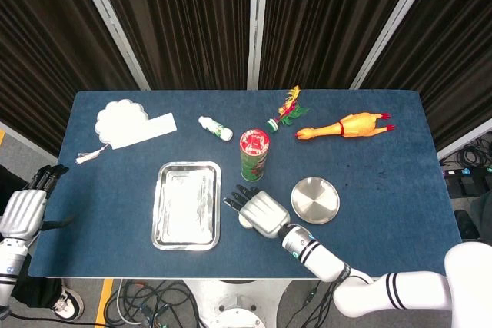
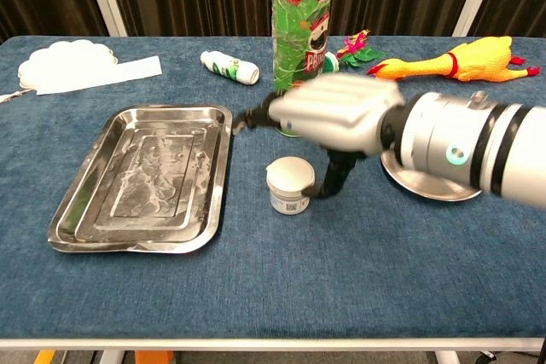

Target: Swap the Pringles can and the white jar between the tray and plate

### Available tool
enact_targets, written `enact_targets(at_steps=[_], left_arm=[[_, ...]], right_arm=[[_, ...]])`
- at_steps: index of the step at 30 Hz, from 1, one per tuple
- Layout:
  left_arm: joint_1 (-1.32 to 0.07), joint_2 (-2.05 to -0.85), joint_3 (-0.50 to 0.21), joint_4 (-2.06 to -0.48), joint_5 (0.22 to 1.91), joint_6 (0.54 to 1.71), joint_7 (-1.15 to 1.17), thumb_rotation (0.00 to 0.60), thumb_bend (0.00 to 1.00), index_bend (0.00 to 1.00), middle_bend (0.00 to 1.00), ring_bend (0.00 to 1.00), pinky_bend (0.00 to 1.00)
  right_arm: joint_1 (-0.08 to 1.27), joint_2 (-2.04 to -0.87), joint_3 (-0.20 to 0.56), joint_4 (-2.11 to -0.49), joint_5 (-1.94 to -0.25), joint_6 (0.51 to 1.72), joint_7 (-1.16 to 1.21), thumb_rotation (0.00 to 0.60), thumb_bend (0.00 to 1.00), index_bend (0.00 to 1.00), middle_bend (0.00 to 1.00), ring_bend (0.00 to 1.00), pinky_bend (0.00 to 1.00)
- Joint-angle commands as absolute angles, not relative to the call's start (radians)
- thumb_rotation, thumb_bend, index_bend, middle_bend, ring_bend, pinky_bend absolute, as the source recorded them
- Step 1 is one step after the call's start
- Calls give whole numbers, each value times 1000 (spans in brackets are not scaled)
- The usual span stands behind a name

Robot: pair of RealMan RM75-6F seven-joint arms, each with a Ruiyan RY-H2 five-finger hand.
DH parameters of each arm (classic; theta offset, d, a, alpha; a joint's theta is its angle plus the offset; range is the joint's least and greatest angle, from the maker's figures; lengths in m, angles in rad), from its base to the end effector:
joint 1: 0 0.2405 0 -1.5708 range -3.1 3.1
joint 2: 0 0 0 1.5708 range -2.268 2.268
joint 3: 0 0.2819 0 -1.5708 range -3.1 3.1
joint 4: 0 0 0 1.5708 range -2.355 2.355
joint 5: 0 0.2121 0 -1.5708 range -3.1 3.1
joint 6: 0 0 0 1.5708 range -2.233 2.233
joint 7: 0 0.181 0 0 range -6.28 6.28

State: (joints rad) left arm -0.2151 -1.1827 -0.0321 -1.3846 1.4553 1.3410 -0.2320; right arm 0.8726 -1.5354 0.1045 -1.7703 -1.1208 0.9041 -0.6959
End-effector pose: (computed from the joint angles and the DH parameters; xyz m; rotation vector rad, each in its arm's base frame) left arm -0.3649 0.2669 0.1508 -1.4388 -1.0135 -0.9236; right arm -0.0620 -0.3256 -0.0642 2.2812 -0.6244 0.9019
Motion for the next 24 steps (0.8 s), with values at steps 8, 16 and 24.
enact_targets(at_steps=[8, 16, 24], left_arm=[[-219, -1172, -28, -1404, 1484, 1344, -228, 600, 91, 107, 87, 44, 312], [-222, -1169, -30, -1415, 1484, 1339, -218, 600, 91, 108, 87, 44, 312], [-221, -1184, -25, -1402, 1486, 1330, -226, 600, 90, 108, 87, 44, 311]], right_arm=[[826, -1324, 217, -2002, -1322, 1115, -659, 600, 199, 92, 109, 45, 226], [839, -1313, 303, -1921, -1244, 1153, -690, 600, 147, 11, 48, 0, 22], [947, -1391, 312, -1807, -886, 1014, -800, 600, 70, 0, 7, 0, 0]])
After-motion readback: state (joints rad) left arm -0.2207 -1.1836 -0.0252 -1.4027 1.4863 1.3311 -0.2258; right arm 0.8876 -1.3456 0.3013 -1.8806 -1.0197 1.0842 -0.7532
